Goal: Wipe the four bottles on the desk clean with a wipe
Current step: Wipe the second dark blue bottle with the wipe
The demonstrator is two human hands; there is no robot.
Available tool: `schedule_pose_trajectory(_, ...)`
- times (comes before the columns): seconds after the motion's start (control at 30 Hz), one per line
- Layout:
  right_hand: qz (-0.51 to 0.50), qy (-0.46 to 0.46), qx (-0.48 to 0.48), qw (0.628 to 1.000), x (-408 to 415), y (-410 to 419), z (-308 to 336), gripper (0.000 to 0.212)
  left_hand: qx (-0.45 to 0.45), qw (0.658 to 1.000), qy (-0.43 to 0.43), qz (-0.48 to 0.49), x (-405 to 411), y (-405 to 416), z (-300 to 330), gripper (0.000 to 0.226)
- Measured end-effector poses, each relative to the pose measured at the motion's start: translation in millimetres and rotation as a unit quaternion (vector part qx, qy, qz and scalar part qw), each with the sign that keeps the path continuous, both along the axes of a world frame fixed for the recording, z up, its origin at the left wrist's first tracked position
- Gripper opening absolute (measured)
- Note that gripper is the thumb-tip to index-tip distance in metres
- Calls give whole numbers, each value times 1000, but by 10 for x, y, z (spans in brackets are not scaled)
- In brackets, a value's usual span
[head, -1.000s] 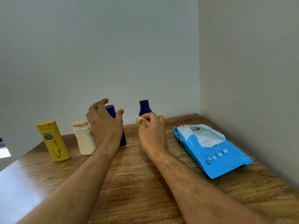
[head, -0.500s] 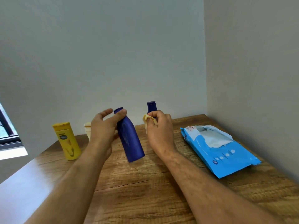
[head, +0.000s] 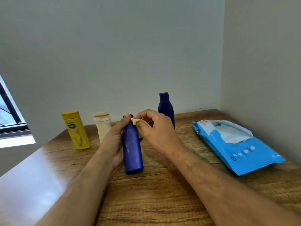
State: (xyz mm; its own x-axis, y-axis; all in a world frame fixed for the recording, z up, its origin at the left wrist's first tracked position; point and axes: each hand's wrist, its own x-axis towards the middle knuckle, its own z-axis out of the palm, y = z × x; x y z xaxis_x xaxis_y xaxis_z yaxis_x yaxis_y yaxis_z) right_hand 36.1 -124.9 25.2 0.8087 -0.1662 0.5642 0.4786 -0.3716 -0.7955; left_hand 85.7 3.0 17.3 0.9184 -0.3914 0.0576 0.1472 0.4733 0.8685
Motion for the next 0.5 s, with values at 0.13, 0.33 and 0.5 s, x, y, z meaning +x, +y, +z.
schedule_pose_trajectory(0.13,9,1,-20,1000,-5,-12,-8,15,-4,1000,-4,-1,-49,-39,-2,47)
schedule_pose_trajectory(0.33,105,68,-134,983,-103,-59,20,14,-32,999,6,37,-46,81,47,38)
schedule_pose_trajectory(0.5,43,26,-89,995,-61,-48,7,15,-52,999,-9,1,-38,91,26,36)
